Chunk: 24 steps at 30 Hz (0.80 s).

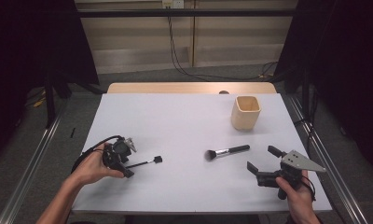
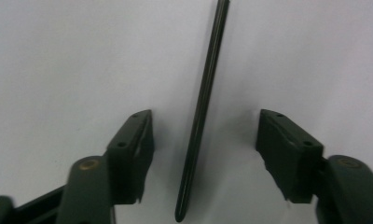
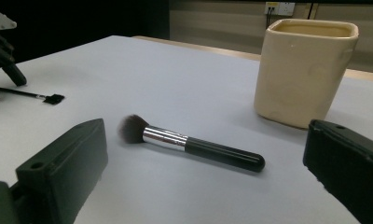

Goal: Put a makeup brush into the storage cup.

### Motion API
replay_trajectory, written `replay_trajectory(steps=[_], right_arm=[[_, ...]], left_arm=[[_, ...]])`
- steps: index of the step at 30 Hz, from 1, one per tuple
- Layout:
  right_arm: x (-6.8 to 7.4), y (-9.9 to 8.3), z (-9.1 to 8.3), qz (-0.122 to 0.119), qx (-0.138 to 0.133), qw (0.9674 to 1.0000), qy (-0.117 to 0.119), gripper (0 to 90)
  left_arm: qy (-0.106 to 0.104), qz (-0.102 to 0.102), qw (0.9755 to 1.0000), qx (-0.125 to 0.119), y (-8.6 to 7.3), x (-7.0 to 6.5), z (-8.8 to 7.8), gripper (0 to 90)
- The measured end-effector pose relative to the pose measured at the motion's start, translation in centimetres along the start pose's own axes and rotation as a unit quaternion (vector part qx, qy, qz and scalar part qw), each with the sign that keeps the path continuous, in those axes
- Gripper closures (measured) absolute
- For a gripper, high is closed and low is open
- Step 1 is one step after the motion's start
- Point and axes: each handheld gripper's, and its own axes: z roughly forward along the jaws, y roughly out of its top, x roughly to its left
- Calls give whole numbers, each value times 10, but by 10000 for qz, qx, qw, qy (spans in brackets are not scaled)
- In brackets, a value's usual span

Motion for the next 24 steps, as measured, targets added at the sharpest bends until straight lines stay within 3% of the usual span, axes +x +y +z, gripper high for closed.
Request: replay_trajectory(steps=[2, 5, 15, 24], right_arm=[[0, 0, 1, -29, 20, 10000, 22, 0], [1, 0, 2, -35, 38, 10000, 46, 0], [1, -1, 2, -95, 59, 9999, 57, 0], [3, -1, 2, -130, 80, 9999, 28, 0]], left_arm=[[-35, 38, 9999, 116, 3, -1, -1, 509], [-31, 107, 9998, 180, 5, 0, -1, 552], [-53, -26, 9999, 161, 5, 1, -1, 776], [-76, -53, 9998, 183, 5, -1, 0, 858]])
